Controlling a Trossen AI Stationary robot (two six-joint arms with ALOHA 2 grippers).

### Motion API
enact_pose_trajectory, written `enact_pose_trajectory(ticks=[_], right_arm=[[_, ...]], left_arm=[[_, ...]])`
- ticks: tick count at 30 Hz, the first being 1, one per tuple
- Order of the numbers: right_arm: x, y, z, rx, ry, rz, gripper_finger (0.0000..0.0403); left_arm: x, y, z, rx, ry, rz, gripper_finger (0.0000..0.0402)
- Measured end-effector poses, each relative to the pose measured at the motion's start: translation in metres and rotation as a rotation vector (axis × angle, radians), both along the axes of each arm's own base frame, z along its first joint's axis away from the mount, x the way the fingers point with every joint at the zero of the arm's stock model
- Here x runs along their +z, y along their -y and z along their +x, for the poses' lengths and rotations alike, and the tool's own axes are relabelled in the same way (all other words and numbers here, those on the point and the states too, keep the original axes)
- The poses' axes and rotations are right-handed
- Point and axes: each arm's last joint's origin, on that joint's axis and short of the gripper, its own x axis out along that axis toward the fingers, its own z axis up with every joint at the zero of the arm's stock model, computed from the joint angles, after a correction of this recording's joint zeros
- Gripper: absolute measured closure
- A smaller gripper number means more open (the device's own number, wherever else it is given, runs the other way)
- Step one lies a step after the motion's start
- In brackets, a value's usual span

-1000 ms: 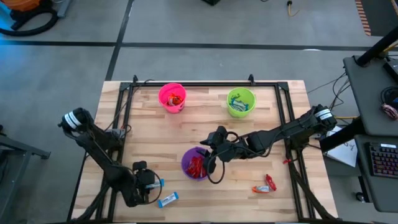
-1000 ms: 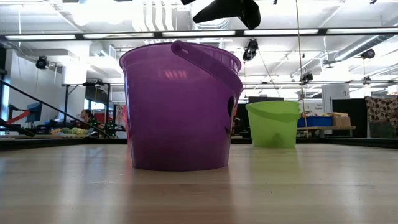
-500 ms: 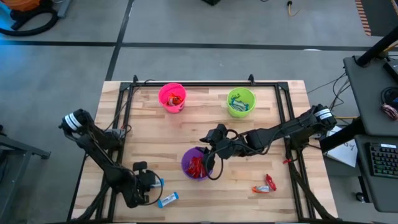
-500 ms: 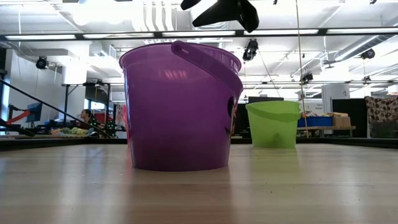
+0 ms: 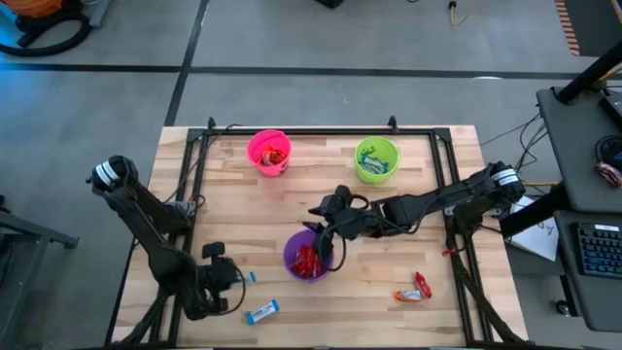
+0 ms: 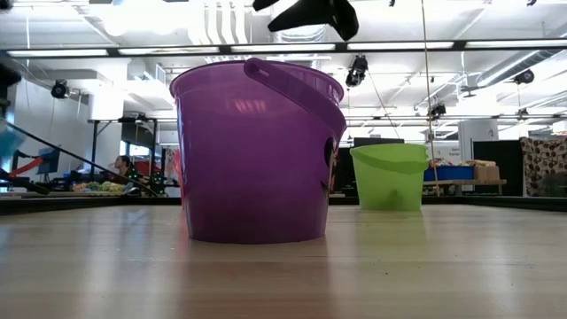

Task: Sort candy
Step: Put the white-blue chocolate into the green bucket

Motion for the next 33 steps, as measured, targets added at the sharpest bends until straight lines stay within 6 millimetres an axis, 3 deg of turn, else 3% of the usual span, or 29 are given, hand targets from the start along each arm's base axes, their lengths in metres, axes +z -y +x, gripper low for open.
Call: enact_pose_trajectory(ticks=[4, 14, 25, 33], right_arm=[[0.007, 0.004, 0.002, 0.012, 0.007, -0.032, 0.0243], [0.034, 0.017, 0.008, 0.001, 0.071, -0.047, 0.0249], [0.067, 0.047, 0.01, -0.04, 0.11, 0.008, 0.0268], [0.079, 0.061, 0.003, -0.074, 0.02, -0.014, 0.0284]], left_arm=[[0.017, -0.008, -0.001, 0.037, 0.079, 0.053, 0.0401], [0.087, -0.046, 0.005, 0.146, 0.355, 0.125, 0.0401], [0.128, -0.125, 0.032, 0.427, 0.509, 0.211, 0.04], [0.133, -0.203, 0.051, 0.528, 0.415, 0.356, 0.04]])
